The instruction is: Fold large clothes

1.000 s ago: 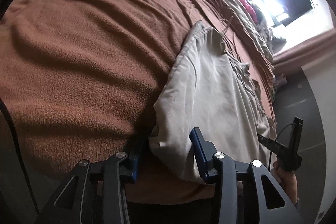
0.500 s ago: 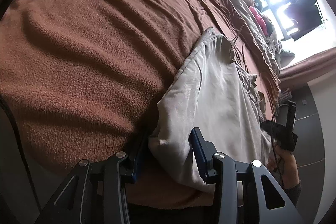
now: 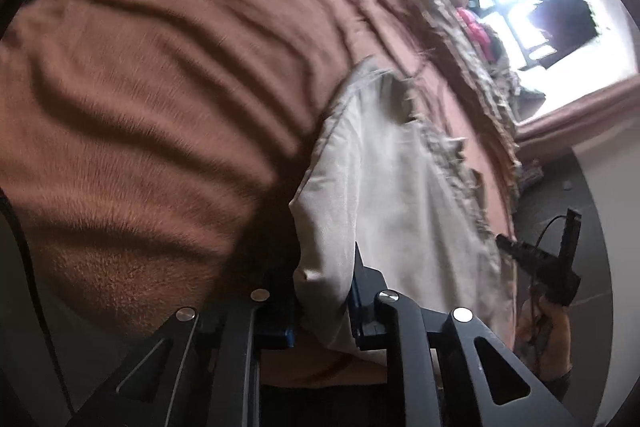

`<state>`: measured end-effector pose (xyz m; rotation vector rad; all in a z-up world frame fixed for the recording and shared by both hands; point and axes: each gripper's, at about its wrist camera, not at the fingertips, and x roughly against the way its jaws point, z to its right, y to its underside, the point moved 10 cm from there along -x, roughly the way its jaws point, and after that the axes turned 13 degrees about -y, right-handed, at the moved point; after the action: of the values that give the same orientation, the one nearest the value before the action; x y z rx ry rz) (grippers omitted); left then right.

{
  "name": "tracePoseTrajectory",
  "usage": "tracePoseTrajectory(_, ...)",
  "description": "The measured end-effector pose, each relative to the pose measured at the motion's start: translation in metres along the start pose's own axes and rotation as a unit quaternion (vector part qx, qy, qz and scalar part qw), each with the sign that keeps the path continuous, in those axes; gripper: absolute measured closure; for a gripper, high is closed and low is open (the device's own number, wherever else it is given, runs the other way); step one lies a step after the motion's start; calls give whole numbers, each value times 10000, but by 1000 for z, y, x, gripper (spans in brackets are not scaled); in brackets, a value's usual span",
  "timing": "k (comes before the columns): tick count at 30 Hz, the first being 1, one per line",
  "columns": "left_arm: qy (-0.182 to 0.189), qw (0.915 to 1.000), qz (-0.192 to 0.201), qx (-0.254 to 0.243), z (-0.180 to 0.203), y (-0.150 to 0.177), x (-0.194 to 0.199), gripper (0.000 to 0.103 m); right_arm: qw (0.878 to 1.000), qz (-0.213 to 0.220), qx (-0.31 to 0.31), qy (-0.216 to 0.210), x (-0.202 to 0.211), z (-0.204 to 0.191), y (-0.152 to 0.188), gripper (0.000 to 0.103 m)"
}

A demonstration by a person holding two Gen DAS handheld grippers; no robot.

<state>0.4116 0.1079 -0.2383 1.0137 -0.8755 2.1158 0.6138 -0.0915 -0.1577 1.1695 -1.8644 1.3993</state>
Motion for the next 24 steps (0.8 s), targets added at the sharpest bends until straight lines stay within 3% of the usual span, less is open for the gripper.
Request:
tracePoseTrajectory(4, 271, 9990, 182, -289, 30, -5, 27, 85, 9992, 161, -79, -346, 32, -8, 19, 93)
tracePoseTrajectory(6, 363, 9983, 233, -379, 43, -7, 35, 86, 9980, 255, -100, -565, 46, -15, 30, 70)
tracePoseTrajectory(8, 463, 9975, 270, -461, 55, -8, 43, 86, 9963, 413, -95, -754, 67, -16, 35, 61)
tracePoseTrajectory(14, 803, 9933, 406, -730, 98, -9, 64, 87, 9888, 775, -214, -1257, 112, -10, 71, 61)
tracePoseTrajectory(19, 1073, 9887, 495, -927, 136, -9, 84, 88, 9845, 667, -357, -1580, 116, -6, 114, 62)
tracePoseTrajectory(24, 1319, 9831, 576, -1134, 175, -11, 102, 89, 9815, 380, -447, -1822, 99, -8, 155, 84)
